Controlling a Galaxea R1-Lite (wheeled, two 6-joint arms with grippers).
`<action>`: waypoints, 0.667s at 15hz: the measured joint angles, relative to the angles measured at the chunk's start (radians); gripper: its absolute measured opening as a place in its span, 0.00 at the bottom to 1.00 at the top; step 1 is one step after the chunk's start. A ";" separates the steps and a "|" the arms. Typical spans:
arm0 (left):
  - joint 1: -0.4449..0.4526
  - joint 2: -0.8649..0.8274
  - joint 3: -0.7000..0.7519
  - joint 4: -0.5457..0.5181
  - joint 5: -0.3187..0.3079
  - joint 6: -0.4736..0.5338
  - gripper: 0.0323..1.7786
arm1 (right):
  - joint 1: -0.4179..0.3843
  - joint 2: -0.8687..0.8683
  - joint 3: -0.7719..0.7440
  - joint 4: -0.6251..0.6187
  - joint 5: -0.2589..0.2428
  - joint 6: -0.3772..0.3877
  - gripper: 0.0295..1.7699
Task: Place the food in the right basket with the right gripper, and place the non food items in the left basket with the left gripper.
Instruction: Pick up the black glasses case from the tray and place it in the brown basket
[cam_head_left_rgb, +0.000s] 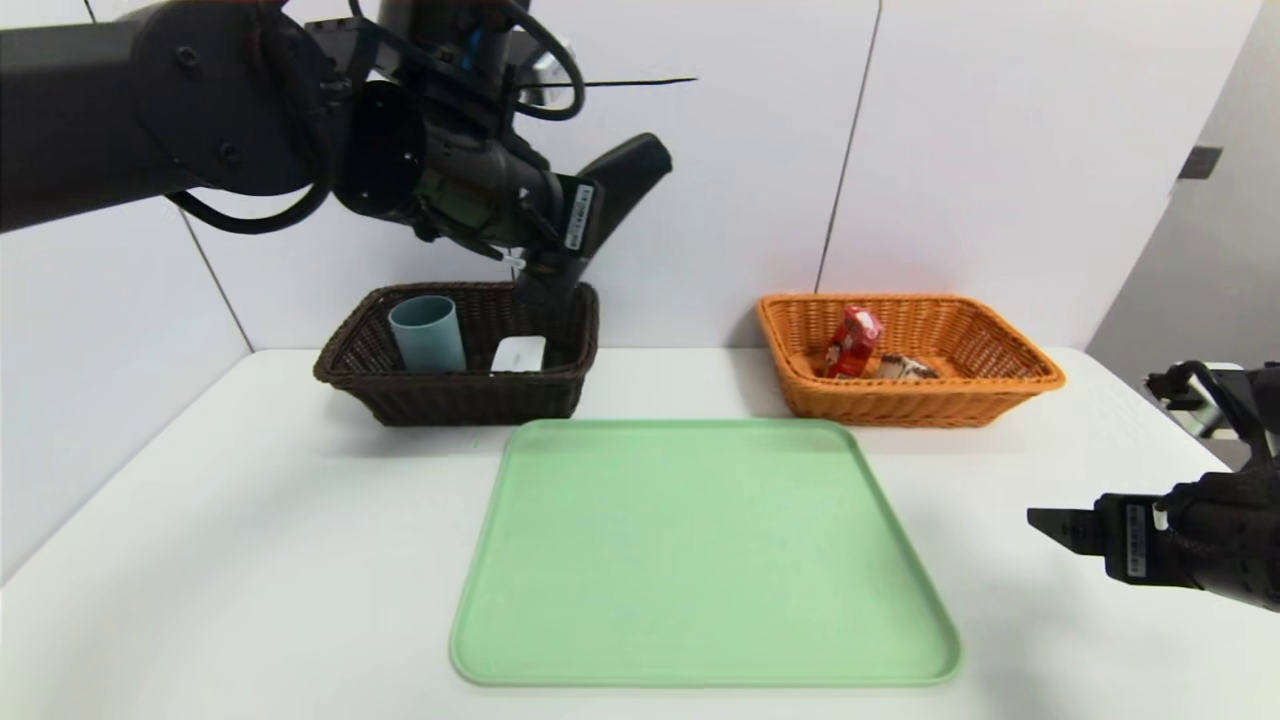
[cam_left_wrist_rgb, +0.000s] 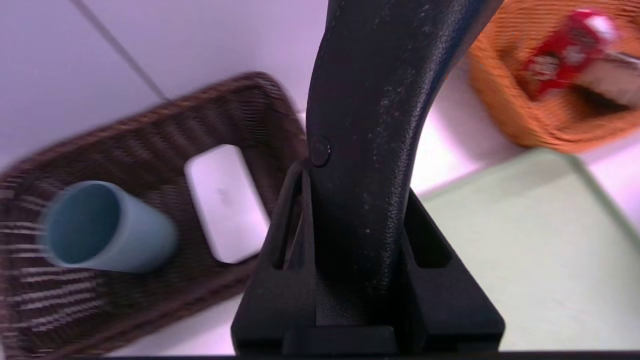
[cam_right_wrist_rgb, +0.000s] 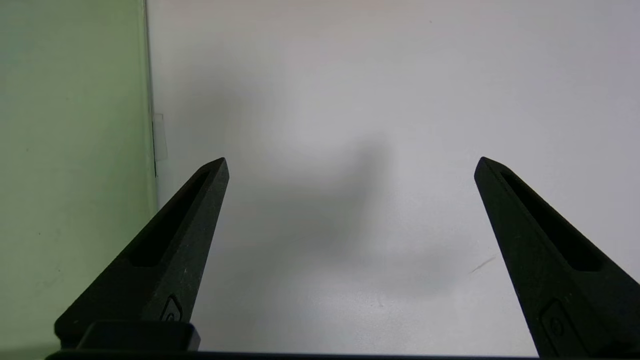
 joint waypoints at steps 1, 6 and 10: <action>0.032 -0.001 0.000 -0.003 -0.003 0.041 0.22 | 0.000 0.002 0.000 0.000 0.000 0.001 0.96; 0.212 0.030 0.007 -0.012 -0.041 0.224 0.22 | 0.002 0.017 0.011 -0.040 0.000 0.003 0.96; 0.310 0.083 0.011 -0.039 -0.044 0.323 0.22 | 0.002 0.025 0.017 -0.044 -0.001 0.004 0.96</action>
